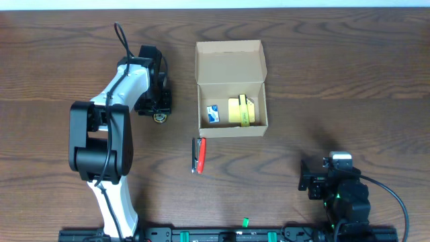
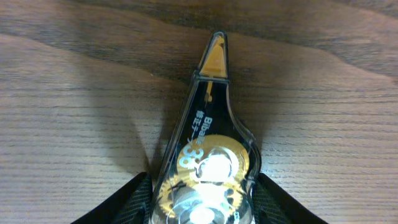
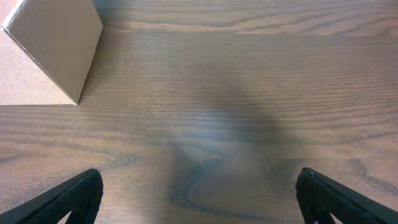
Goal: Pack container
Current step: 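Lower the left gripper and close it on the correction tape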
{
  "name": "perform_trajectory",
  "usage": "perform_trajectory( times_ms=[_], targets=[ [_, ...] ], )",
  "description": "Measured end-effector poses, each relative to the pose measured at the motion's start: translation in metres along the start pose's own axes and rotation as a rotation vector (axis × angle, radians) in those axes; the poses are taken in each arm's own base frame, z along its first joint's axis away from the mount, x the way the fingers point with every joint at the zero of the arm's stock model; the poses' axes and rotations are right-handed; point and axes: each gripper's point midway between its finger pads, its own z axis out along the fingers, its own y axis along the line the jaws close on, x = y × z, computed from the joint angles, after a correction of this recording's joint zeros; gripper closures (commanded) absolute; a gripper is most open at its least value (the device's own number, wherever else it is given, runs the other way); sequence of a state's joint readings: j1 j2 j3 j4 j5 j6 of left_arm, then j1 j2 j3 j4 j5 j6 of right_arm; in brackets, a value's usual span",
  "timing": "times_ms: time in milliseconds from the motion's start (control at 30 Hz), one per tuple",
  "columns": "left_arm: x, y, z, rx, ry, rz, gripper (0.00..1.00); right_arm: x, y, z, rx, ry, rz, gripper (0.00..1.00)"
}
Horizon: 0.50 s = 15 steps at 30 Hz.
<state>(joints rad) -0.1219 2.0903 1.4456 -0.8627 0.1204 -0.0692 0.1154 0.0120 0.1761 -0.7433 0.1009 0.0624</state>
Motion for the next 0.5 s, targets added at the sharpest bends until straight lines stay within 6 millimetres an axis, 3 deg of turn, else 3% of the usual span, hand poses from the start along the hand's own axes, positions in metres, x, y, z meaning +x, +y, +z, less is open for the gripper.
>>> perform_trajectory(
  times_ms=[100,200,333,500],
  targets=[
    [0.0004,-0.0014,0.0009,0.002,0.003,0.001,0.56,0.0,0.0,0.0,0.0,0.0,0.0,0.01],
    [-0.0002,-0.0031,0.001,0.003,0.0,0.006,0.75,0.0,-0.0001,0.0,0.0,0.0,0.0,0.01],
    [-0.0004,-0.0047,0.0011,0.003,-0.002,0.009,0.94,0.0,0.0,0.0,0.0,0.0,0.0,0.01],
    [-0.0005,-0.0048,0.0011,0.003,-0.002,0.009,0.94,0.0,0.0,0.0,0.0,0.0,0.0,0.01]
  ],
)
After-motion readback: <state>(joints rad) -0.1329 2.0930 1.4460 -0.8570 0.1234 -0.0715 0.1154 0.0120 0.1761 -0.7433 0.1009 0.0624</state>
